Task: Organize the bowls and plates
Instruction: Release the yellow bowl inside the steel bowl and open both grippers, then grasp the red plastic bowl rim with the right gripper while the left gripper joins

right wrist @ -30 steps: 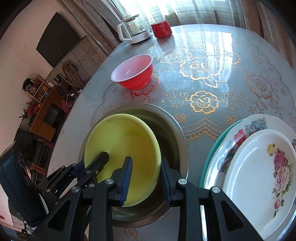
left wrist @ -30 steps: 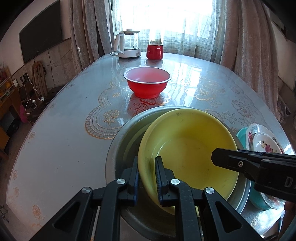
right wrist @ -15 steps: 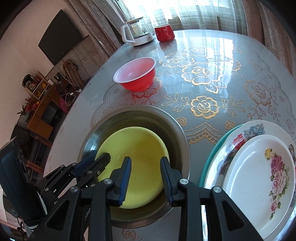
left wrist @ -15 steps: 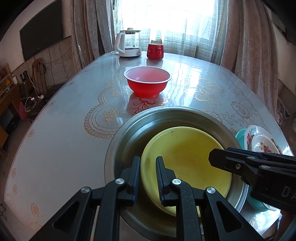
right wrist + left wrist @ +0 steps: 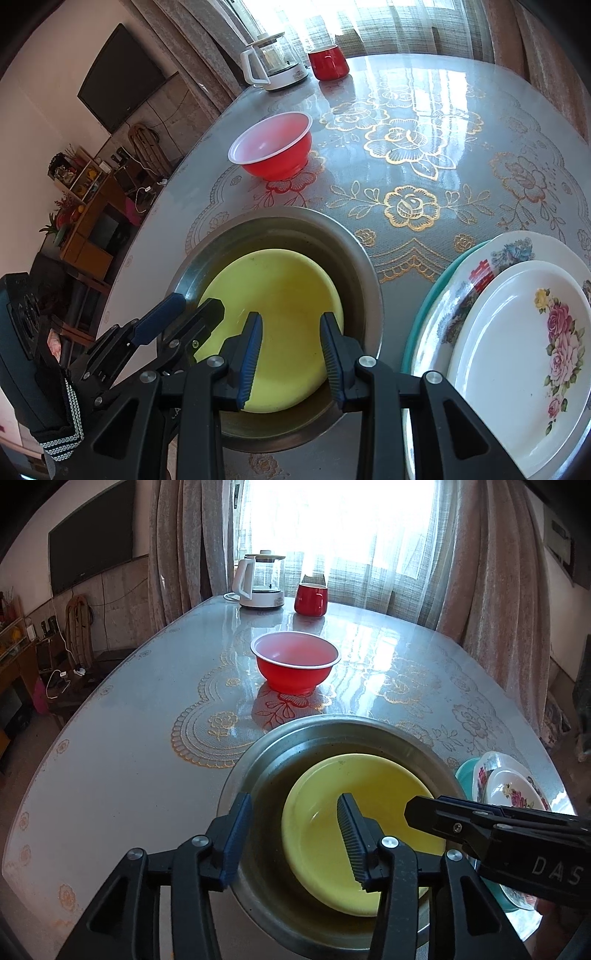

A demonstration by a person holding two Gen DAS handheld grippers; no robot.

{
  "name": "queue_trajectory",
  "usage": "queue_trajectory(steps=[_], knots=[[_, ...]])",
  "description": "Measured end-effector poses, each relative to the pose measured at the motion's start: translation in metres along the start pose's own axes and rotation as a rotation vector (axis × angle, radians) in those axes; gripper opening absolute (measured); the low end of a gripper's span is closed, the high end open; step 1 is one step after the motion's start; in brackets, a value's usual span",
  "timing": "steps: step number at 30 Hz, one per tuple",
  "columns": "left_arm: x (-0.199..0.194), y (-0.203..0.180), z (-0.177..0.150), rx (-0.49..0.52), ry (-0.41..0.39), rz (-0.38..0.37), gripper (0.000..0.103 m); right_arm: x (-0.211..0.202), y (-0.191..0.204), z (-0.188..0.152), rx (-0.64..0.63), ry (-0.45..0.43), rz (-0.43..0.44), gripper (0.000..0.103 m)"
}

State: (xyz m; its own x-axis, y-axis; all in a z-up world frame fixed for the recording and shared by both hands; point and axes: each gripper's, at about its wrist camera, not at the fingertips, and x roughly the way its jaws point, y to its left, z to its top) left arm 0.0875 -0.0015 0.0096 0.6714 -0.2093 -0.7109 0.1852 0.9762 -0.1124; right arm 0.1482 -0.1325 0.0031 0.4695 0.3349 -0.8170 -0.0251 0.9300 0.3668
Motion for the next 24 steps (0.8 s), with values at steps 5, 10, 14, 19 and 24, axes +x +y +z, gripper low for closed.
queue_trajectory(steps=[5, 10, 14, 19, 24], knots=[[-0.008, 0.013, 0.006, -0.074, -0.042, -0.018, 0.064, -0.008, -0.007, 0.005, 0.026, -0.033, 0.012, 0.033], [-0.007, 0.023, 0.013, -0.104, -0.036, 0.004, 0.067, -0.01, -0.009, 0.012, 0.027, -0.043, 0.001, 0.033], [-0.001, 0.031, 0.015, -0.122, -0.019, 0.03, 0.071, -0.009, -0.009, 0.02, 0.025, -0.039, -0.009, 0.034], [0.009, 0.043, 0.016, -0.159, 0.023, 0.063, 0.073, -0.001, -0.012, 0.031, 0.037, -0.024, -0.016, 0.034], [0.016, 0.053, 0.016, -0.198, 0.05, 0.063, 0.073, 0.006, -0.013, 0.054, 0.047, -0.018, -0.012, 0.034]])
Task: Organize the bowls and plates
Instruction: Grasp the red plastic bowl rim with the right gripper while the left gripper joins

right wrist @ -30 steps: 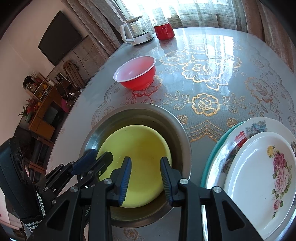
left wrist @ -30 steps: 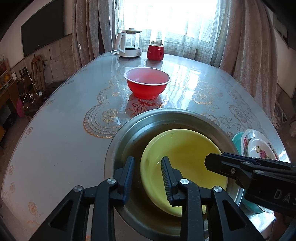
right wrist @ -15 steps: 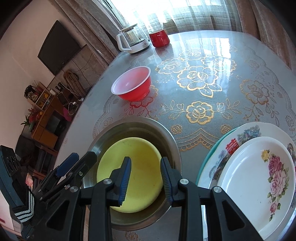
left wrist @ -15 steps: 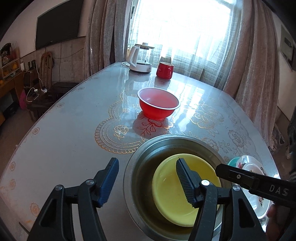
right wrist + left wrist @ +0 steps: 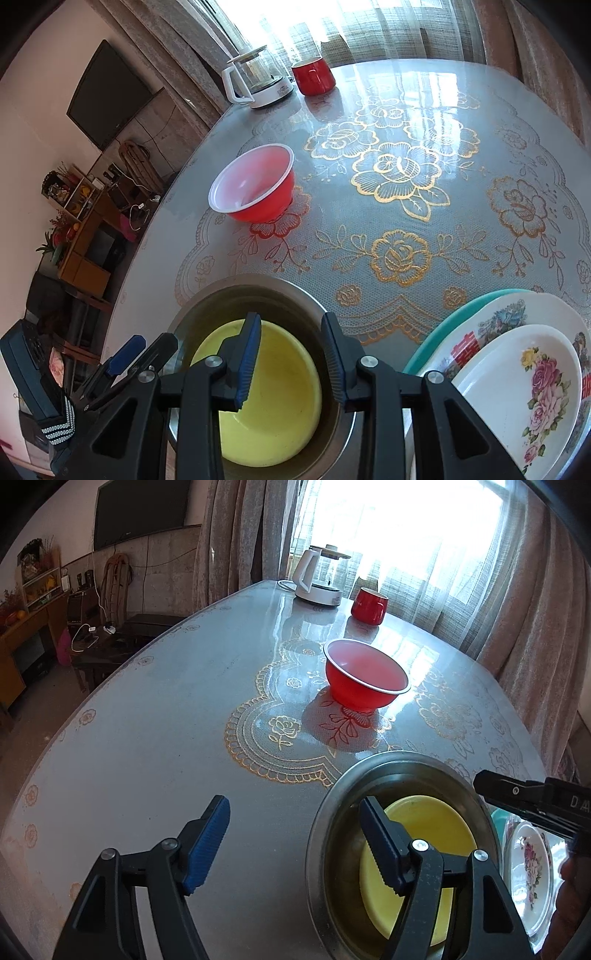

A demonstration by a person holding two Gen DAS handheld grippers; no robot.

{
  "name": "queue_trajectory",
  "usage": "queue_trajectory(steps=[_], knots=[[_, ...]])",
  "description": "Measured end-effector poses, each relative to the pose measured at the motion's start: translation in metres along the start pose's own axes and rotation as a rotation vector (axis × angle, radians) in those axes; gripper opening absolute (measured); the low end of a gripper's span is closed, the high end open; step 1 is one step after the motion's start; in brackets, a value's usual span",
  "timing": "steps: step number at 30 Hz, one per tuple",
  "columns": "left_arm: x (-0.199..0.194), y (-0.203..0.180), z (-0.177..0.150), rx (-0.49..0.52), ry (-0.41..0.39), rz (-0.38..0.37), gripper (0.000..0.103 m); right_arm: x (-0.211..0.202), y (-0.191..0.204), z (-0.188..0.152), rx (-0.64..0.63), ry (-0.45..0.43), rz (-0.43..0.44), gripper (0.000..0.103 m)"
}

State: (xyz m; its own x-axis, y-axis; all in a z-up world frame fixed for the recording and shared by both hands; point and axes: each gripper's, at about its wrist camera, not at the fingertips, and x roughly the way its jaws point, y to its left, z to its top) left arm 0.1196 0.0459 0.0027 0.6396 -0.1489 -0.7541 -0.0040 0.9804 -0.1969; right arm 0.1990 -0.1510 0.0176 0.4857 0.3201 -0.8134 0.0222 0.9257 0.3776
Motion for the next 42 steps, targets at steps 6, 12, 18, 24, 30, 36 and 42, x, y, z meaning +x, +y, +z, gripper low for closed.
queue_trajectory(steps=[6, 12, 18, 24, 30, 36, 42], knots=[[0.003, 0.008, 0.0, -0.019, 0.017, -0.015, 0.075, 0.021, -0.002, 0.043, 0.035, -0.007, -0.011, 0.04], [0.006, 0.016, 0.0, -0.036, 0.033, -0.033, 0.075, 0.058, -0.003, 0.082, 0.067, 0.036, -0.014, 0.04], [0.002, 0.023, 0.002, -0.061, 0.031, -0.052, 0.077, 0.091, -0.004, 0.112, 0.137, 0.051, 0.028, 0.04], [-0.003, 0.025, 0.005, -0.067, 0.023, -0.081, 0.077, 0.122, -0.011, 0.126, 0.236, 0.099, 0.061, 0.04], [0.0, 0.027, 0.008, -0.078, 0.028, -0.073, 0.077, 0.135, -0.008, 0.119, 0.227, 0.113, 0.087, 0.023], [0.0, 0.017, 0.02, -0.059, 0.014, -0.077, 0.077, 0.126, -0.014, 0.109, 0.217, 0.108, 0.102, 0.013], [0.013, -0.004, 0.045, -0.049, 0.015, -0.111, 0.077, 0.115, -0.022, 0.095, 0.196, 0.131, 0.076, 0.012]])
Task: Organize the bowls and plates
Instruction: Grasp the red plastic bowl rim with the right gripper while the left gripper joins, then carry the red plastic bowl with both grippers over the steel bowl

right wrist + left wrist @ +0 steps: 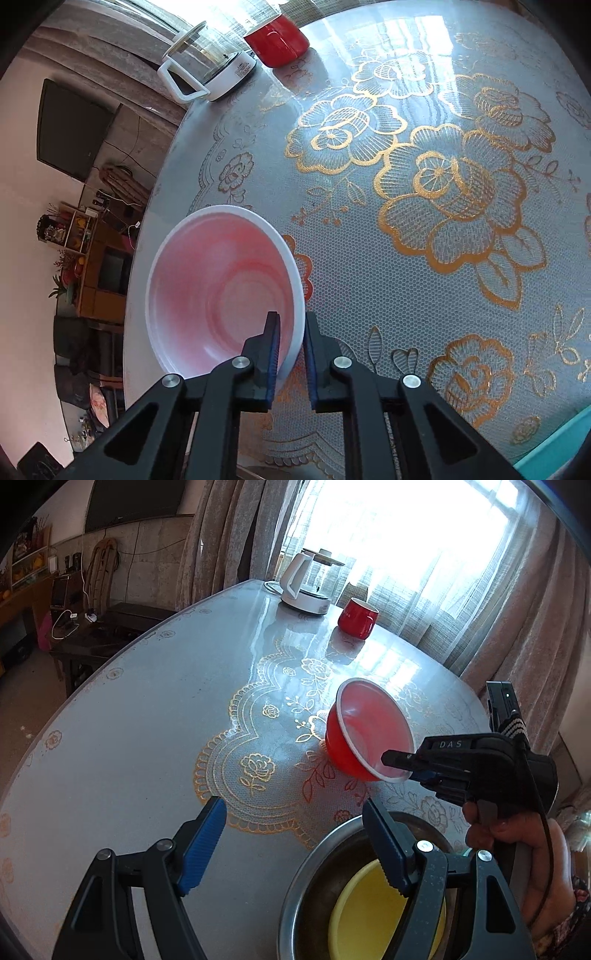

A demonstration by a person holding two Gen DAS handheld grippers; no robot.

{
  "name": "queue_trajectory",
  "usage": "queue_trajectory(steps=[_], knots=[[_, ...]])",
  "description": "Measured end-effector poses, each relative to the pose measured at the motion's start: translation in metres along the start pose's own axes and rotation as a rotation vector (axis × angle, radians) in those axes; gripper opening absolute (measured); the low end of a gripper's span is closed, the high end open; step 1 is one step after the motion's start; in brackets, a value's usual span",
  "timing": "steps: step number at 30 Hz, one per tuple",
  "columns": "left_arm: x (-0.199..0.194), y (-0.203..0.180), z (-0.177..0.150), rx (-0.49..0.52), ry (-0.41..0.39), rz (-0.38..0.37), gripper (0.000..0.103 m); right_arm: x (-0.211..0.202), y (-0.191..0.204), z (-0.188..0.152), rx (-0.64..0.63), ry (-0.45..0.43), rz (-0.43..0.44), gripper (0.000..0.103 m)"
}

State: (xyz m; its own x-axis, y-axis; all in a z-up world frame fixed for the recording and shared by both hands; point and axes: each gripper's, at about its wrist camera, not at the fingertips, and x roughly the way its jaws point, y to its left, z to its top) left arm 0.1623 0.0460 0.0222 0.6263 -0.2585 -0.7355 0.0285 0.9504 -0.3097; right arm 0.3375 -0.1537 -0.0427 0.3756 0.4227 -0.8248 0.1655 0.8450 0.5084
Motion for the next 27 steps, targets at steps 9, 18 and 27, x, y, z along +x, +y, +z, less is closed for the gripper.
queue_trajectory(steps=[9, 18, 27], knots=[[0.048, -0.033, 0.045, 0.025, 0.075, 0.007, 0.067, -0.004, -0.012, -0.008, 0.009, 0.003, -0.015, 0.012], [0.081, -0.054, 0.044, 0.136, 0.13, 0.036, 0.023, -0.011, -0.017, -0.009, 0.011, -0.005, 0.01, 0.012], [0.074, -0.064, 0.036, 0.197, 0.083, 0.064, 0.012, -0.038, -0.026, -0.02, 0.014, -0.039, 0.026, 0.012]])
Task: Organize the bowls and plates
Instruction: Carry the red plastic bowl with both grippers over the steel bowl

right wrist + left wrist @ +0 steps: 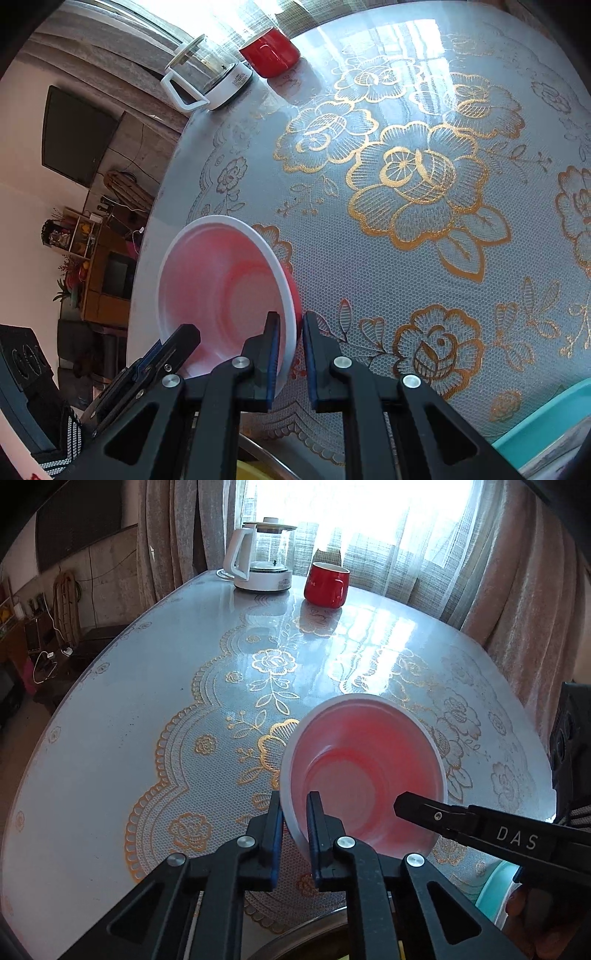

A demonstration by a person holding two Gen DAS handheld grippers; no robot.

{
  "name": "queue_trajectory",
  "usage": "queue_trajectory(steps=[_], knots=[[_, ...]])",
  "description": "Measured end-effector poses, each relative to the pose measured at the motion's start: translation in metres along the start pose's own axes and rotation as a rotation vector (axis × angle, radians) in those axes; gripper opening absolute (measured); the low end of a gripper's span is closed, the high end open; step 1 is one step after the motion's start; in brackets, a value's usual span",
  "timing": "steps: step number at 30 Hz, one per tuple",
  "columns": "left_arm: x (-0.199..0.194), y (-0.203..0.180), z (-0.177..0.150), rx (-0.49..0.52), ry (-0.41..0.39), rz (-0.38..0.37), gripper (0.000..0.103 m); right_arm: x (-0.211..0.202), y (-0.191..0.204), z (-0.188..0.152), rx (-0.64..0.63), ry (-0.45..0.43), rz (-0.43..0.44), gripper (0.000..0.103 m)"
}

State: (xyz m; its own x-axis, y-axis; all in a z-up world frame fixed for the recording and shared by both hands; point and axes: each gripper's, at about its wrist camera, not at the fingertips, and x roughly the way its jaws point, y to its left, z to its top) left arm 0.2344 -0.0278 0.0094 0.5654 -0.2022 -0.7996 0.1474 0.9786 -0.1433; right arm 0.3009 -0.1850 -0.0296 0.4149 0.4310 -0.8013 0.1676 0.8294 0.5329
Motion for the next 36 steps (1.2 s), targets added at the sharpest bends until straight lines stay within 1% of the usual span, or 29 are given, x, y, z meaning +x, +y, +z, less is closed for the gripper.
queue_trajectory(steps=[5, 9, 13, 19, 22, 28, 32, 36], knots=[[-0.019, -0.009, -0.006, 0.031, -0.077, -0.008, 0.012, -0.013, -0.001, -0.007, 0.004, -0.03, 0.018, 0.012], [-0.033, -0.013, -0.011, 0.038, -0.115, -0.006, 0.012, -0.028, -0.002, -0.016, 0.019, -0.052, 0.043, 0.012], [-0.045, -0.012, -0.017, 0.017, -0.125, -0.041, 0.012, -0.049, 0.0, -0.028, 0.01, -0.096, 0.055, 0.012], [-0.066, -0.012, -0.032, 0.008, -0.154, -0.073, 0.012, -0.079, 0.002, -0.049, 0.004, -0.148, 0.079, 0.012], [-0.076, -0.012, -0.041, 0.005, -0.163, -0.086, 0.012, -0.089, 0.003, -0.063, 0.0, -0.164, 0.079, 0.013], [-0.097, -0.012, -0.059, 0.017, -0.203, -0.092, 0.012, -0.104, 0.006, -0.086, -0.005, -0.192, 0.111, 0.013], [-0.107, -0.008, -0.068, 0.005, -0.203, -0.109, 0.012, -0.115, 0.011, -0.099, -0.025, -0.215, 0.113, 0.013], [-0.115, -0.004, -0.082, -0.007, -0.193, -0.12, 0.012, -0.121, 0.013, -0.114, -0.025, -0.21, 0.134, 0.014]])
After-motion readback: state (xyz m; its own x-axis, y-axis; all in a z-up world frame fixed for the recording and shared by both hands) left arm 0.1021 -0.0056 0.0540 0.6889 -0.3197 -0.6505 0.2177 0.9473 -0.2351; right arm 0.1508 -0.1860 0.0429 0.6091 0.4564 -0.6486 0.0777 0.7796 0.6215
